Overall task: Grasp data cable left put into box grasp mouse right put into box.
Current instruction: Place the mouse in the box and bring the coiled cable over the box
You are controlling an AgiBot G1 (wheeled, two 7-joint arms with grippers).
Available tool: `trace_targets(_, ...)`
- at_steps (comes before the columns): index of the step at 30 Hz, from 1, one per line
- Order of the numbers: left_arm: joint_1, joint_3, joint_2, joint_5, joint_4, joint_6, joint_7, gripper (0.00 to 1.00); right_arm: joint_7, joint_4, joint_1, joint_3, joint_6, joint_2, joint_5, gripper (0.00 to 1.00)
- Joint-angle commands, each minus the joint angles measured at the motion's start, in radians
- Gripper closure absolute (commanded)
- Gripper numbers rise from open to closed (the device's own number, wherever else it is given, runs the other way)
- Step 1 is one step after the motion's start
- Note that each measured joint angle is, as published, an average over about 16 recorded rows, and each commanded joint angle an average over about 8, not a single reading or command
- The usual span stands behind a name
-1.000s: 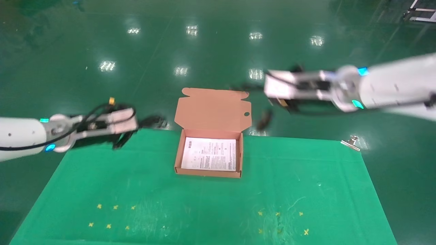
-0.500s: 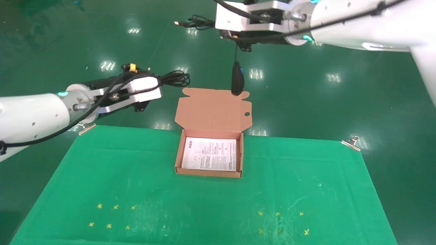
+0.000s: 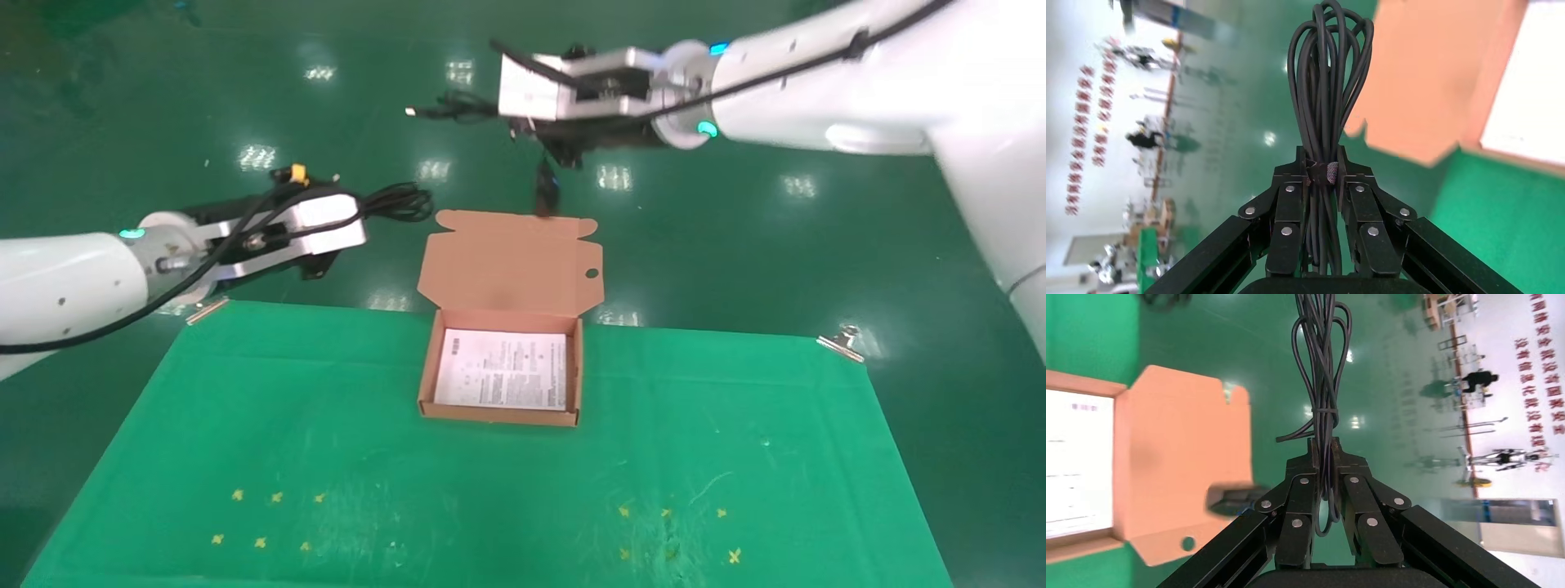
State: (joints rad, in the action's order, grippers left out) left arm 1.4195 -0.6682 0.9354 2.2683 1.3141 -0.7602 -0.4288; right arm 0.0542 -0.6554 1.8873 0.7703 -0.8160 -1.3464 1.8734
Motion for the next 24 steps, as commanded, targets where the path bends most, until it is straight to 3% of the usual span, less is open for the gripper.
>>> trace_targets(1, -0.008, 0.0, -0.013, 0.005, -0.005, -0.006, -0.001, 1.0, 0.001, 0.005, -0.012, 0.006, 0.006, -0.002, -0.006, 1.0)
trace_targets(12, -0.035, 0.007, -0.061, 0.067, -0.014, -0.073, -0.074, 1.0, -0.037, 0.031, -0.098, 0.121, -0.016, -0.016, -0.061, 1.0)
trace_targets(24, -0.037, 0.006, -0.064, 0.083, -0.007, -0.082, -0.083, 1.0, -0.045, 0.008, -0.162, 0.279, 0.065, -0.026, -0.206, 1.0)
